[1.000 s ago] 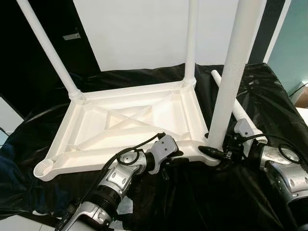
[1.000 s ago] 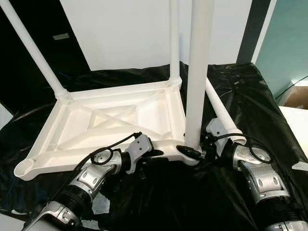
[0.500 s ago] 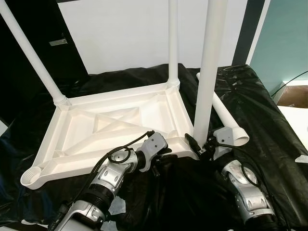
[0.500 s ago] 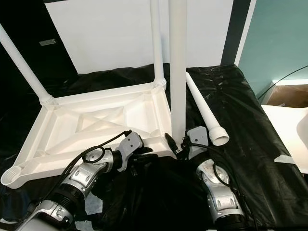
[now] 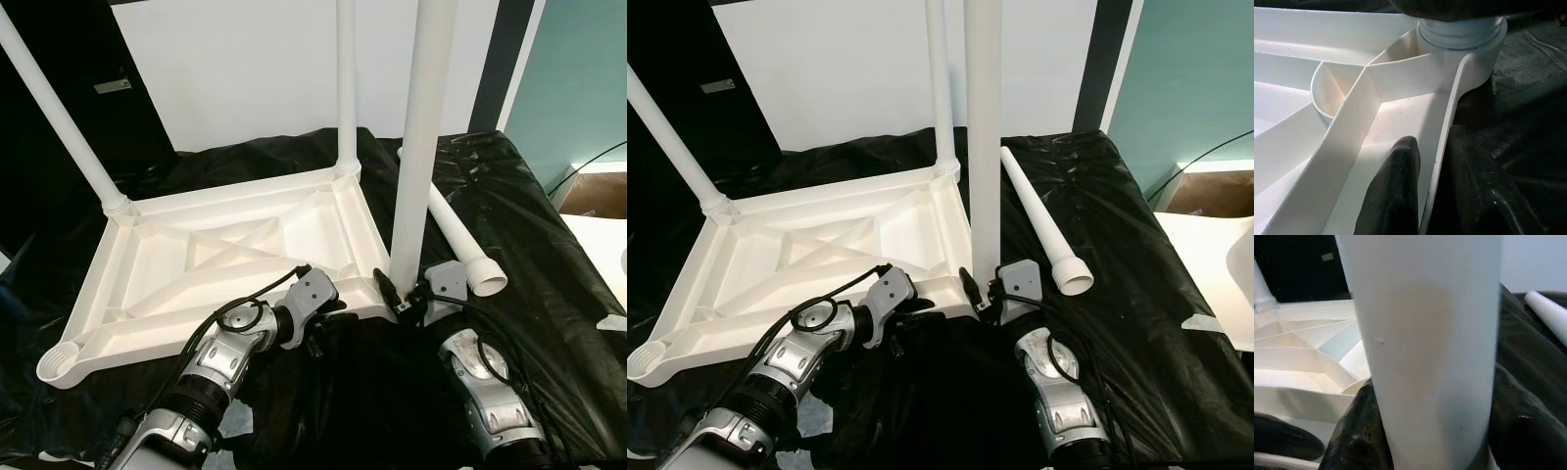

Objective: Building children table

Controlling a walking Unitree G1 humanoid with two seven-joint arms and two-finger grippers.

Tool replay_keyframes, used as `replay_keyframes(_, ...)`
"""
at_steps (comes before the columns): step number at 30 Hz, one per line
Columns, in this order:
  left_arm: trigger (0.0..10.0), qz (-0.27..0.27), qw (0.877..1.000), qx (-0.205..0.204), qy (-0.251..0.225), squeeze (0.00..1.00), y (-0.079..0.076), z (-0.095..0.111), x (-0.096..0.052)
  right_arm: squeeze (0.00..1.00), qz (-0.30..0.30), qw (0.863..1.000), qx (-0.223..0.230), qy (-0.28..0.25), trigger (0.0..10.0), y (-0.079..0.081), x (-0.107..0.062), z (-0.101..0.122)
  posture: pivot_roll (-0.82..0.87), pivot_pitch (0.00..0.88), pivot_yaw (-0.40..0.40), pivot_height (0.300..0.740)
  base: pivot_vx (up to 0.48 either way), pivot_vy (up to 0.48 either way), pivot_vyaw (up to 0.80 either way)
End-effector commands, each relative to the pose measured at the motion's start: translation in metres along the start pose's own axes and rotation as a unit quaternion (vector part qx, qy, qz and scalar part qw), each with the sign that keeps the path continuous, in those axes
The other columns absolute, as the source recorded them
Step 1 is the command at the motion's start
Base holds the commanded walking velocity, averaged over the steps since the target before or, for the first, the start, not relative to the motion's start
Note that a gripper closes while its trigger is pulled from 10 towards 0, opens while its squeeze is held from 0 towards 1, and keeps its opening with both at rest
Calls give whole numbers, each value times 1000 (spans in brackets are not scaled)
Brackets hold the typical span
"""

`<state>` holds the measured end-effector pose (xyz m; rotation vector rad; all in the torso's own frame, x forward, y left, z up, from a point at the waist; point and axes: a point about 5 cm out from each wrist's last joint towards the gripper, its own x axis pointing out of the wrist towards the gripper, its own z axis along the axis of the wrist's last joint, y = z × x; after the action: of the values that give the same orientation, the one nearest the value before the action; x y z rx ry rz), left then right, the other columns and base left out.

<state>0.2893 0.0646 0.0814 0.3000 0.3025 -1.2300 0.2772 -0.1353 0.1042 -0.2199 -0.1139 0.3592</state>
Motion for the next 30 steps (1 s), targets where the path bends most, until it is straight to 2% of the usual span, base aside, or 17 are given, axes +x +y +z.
replay_keyframes(1, 10000, -65, 996, -31, 59, 0, -27, -30, 10, 1000, 9, 998, -40, 42, 10000, 0, 2, -10, -28, 0, 77, 740, 0, 0, 0)
replay_keyframes(3, 10000, -66, 996, -30, 59, 0, -27, -30, 11, 1000, 47, 997, -38, 38, 10000, -10, 2, -4, -44, 0, 82, 740, 0, 0, 0)
replay_keyframes(4, 10000, -66, 996, -30, 59, 0, -27, -30, 11, 1000, 47, 997, -38, 38, 10000, -10, 2, -4, -44, 0, 82, 740, 0, 0, 0)
replay_keyframes(5, 10000, -67, 996, -29, 59, 0, -27, -30, 11, 0, 81, 996, -30, 36, 10000, -15, 2, 0, -44, 0, 82, 740, 0, 0, 0)
replay_keyframes(7, 10000, -67, 996, -29, 59, 0, -27, -30, 11, 0, 81, 996, -30, 36, 10000, -15, 2, 0, -44, 0, 82, 740, 0, 0, 0)
replay_keyframes(8, 10000, -70, 995, -28, 60, 0, -27, -29, 12, 0, 123, 991, -33, 33, 10000, -20, 1, 4, -55, 0, 87, 740, 0, 0, 0)
replay_keyframes(9, 10000, -73, 995, -25, 61, 0, -27, -28, 13, 0, 188, 981, -40, 35, 10000, -26, -3, 9, -55, 0, 87, 740, 0, 0, 0)
replay_keyframes(12, 10000, -74, 995, -24, 61, 0, -26, -28, 13, 0, 215, 974, -50, 41, 10000, -30, -5, 10, -55, 0, 87, 740, 0, 0, 0)
replay_keyframes(15, 10000, -75, 995, -22, 62, 0, -26, -28, 14, 0, 272, 957, -82, 61, 10000, -41, -10, 12, -66, 0, 94, 740, 0, 0, 0)
replay_keyframes(18, 10000, -75, 995, -22, 62, 0, -26, -28, 14, 0, 278, 954, -87, 64, 10000, -44, -10, 13, -66, 0, 94, 740, 0, 0, 0)
replay_keyframes(19, 10000, -74, 995, -22, 62, 0, -26, -28, 14, 0, 288, 951, -92, 69, 0, -48, -11, 15, -62, 0, 90, 740, 0, 0, 0)
replay_keyframes(22, 10000, -69, 995, -27, 60, 0, -26, -28, 13, 0, 311, 941, -98, 88, 0, -52, -13, 14, -55, 0, 85, 740, 0, 0, 0)
replay_keyframes(27, 10000, -67, 996, -30, 59, 0, -26, -29, 13, 0, 310, 941, -91, 104, 0, -44, -15, 4, -50, 0, 80, 740, 0, 0, 0)
replay_keyframes(28, 10000, -66, 996, -31, 58, 0, -26, -29, 13, 0, 297, 946, -79, 100, 0, -33, -15, 0, -42, 0, 73, 740, 0, 0, 0)
replay_keyframes(30, 10000, -65, 996, -31, 58, 0, -26, -29, 12, 0, 210, 974, -54, 65, 0, -14, -8, -3, -42, 0, 73, 740, 0, 0, 0)
